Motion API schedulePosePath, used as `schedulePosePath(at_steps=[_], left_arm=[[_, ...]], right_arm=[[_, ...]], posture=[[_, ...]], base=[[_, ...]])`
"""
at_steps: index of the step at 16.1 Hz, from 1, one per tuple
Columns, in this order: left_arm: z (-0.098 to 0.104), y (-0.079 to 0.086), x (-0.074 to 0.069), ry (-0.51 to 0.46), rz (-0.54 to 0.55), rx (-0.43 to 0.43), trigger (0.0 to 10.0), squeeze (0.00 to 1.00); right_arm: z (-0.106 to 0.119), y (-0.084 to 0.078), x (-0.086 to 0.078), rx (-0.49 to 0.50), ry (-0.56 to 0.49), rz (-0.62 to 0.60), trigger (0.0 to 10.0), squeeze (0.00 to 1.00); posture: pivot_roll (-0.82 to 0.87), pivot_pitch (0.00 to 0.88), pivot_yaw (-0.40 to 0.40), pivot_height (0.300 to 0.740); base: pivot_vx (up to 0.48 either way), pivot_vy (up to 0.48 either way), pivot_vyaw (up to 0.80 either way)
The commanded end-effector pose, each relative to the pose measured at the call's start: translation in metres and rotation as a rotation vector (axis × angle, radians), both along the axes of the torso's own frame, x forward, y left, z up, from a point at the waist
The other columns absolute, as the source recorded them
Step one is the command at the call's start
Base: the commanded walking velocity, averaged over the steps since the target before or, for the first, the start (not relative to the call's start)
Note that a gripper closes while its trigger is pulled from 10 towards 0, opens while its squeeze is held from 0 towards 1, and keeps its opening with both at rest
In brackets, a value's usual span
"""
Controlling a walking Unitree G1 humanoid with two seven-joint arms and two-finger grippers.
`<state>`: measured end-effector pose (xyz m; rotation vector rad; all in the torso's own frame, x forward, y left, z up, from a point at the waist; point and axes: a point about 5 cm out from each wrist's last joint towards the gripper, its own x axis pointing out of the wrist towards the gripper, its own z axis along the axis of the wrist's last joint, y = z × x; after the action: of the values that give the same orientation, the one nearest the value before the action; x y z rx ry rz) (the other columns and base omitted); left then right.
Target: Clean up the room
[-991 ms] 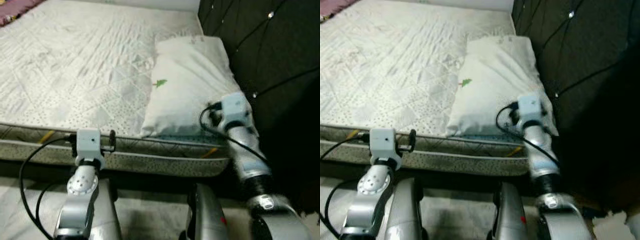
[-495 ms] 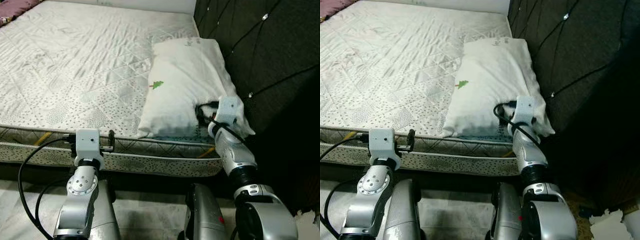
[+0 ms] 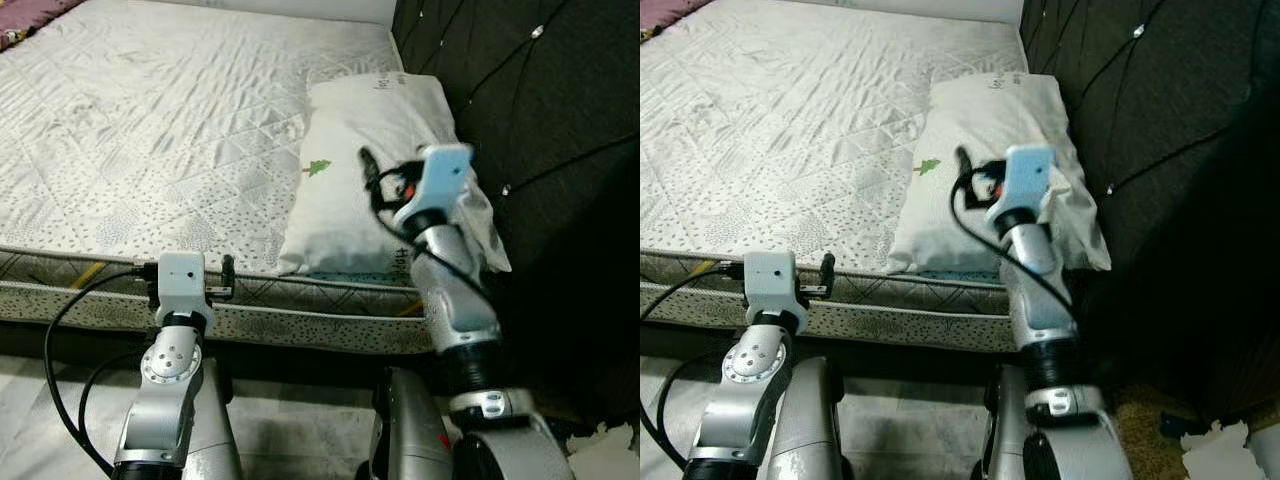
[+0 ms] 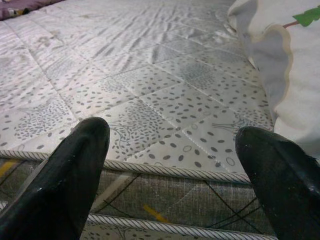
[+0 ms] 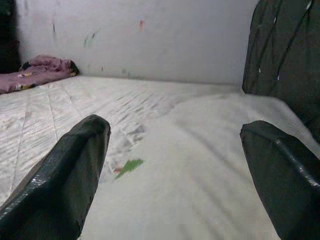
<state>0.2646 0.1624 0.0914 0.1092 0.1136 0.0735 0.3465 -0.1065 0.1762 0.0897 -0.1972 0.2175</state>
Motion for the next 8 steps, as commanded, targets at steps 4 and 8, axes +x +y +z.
schedulePosePath(at_steps=[4, 8], left_arm=[[0.0003, -0.0004, 0.0008, -0.007, 0.004, 0.002, 10.0, 0.00], [0.0001, -0.0024, 0.0012, -0.009, 0.001, -0.004, 10.0, 0.00]], right_arm=[[0.0037, -0.0026, 0.0003, -0.004, -0.002, -0.017, 10.0, 0.00], [0.0000, -0.0088, 0.0024, -0.014, 0.030, -0.046, 10.0, 0.00]], posture=[[0.11, 0.000, -0.076, 0.562], [0.11, 0.000, -0.079, 0.607]], base=[[0.000, 0.000, -0.21], [0.000, 0.000, 0.00]])
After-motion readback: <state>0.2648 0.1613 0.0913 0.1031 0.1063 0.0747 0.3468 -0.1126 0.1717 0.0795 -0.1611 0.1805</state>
